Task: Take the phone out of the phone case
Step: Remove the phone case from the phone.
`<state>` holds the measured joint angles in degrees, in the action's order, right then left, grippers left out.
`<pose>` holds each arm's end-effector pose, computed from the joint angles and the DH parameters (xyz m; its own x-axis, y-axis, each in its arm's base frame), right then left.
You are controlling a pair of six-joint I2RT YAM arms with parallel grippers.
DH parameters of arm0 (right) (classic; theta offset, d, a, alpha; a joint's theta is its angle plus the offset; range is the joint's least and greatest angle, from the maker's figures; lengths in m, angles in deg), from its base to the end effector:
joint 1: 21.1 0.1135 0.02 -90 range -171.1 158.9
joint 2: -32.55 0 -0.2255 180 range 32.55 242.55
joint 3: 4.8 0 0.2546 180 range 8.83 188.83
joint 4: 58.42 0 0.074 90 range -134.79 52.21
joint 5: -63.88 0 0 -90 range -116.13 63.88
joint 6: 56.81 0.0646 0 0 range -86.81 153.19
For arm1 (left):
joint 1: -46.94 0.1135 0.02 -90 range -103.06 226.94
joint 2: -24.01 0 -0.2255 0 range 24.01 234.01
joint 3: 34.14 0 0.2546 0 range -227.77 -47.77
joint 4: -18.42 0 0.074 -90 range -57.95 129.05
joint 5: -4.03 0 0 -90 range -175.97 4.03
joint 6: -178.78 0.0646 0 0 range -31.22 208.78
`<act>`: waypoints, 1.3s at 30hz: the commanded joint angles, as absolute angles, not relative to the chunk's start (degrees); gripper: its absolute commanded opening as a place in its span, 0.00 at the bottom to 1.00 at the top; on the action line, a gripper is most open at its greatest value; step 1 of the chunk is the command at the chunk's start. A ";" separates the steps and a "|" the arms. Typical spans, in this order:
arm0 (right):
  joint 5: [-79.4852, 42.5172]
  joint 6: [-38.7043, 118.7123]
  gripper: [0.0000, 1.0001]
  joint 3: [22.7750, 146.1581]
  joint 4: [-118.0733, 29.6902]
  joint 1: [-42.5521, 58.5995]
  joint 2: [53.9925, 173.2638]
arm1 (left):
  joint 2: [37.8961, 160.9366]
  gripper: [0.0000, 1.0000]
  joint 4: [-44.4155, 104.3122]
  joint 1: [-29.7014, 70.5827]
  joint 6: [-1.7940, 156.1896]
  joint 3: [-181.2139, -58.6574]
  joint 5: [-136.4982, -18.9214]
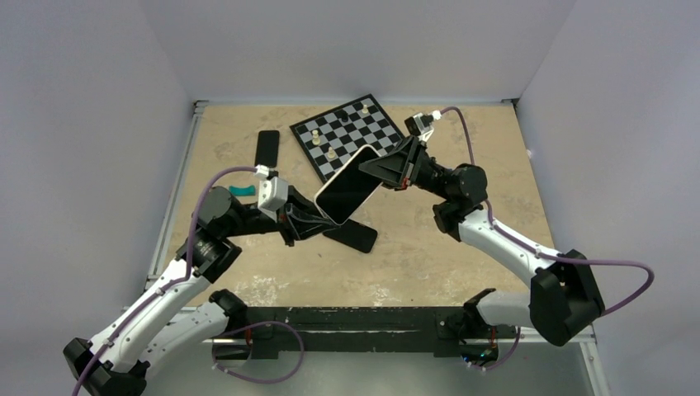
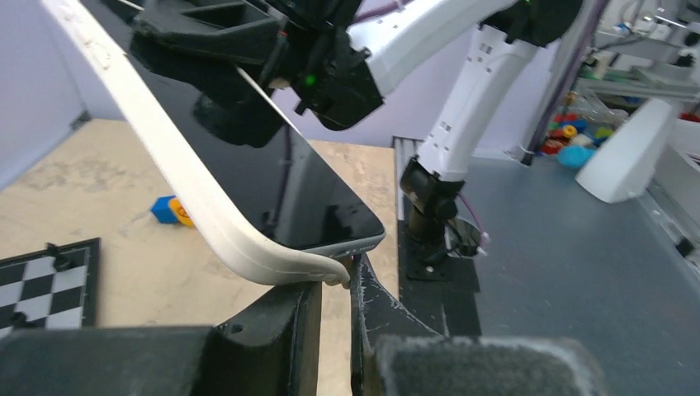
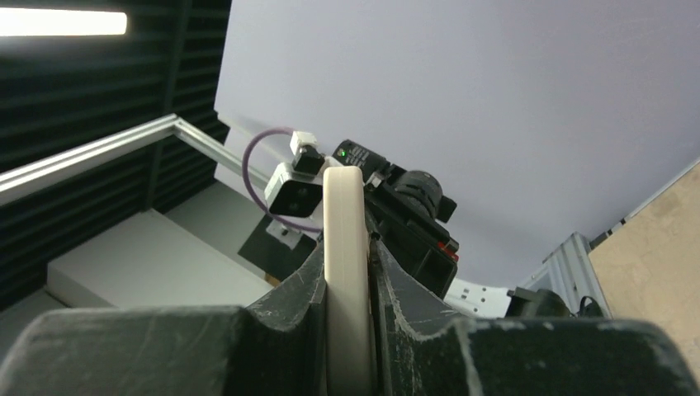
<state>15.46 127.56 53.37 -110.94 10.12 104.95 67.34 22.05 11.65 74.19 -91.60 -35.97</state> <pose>0.2297 0.1894 0.3417 -0.8711 0.3442 -0.3502 -0.4649 -0.3484 0.8139 0.1481 -0.1654 0.3514 -0.1045 -0.1244 -0.9867 0.9918 0.0601 -0.1126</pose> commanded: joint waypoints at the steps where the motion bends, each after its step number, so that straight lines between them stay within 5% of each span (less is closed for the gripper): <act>1: 15.33 138.30 0.00 54.07 -114.88 11.01 103.30 | 66.07 0.00 17.85 12.39 83.18 -90.58 -51.85; 9: 15.67 139.14 0.00 52.86 -116.83 11.32 101.81 | 66.71 0.00 22.78 12.48 81.97 -90.56 -69.18; 12: 14.99 136.10 0.00 52.67 -119.02 9.81 100.80 | 66.95 0.00 25.84 12.49 77.23 -90.74 -62.11; 14: 15.94 128.53 0.00 53.86 -112.13 7.90 98.63 | 66.26 0.18 26.78 12.49 73.10 -89.95 -52.41; 16: 16.65 118.92 0.00 56.12 -101.48 6.26 95.88 | 64.43 0.49 27.82 12.49 68.77 -88.49 -45.61; 18: 16.95 109.75 0.00 58.82 -91.79 5.32 93.57 | 61.31 0.80 31.04 12.49 65.32 -87.51 -44.88; 20: 17.87 101.06 0.00 62.44 -81.28 5.21 92.32 | 58.53 0.98 36.54 12.55 62.93 -87.76 -46.76; 24: 21.66 90.66 0.00 68.49 -71.65 5.25 92.08 | 59.32 0.99 46.25 12.75 60.99 -93.70 -44.25; 28: 24.94 86.40 0.00 72.47 -65.54 5.24 92.05 | 63.27 0.71 46.08 13.51 58.82 -98.73 -37.04; 35: 29.20 86.92 0.00 73.78 -63.71 5.21 91.43 | 66.29 0.76 35.18 14.93 53.25 -100.80 -34.35; 39: 29.76 86.90 0.00 73.86 -62.67 5.26 91.25 | 68.32 0.58 33.00 15.24 51.95 -101.51 -32.26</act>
<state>28.03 87.73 70.65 -61.91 5.35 92.53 67.10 38.45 14.69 55.09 -98.73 -35.95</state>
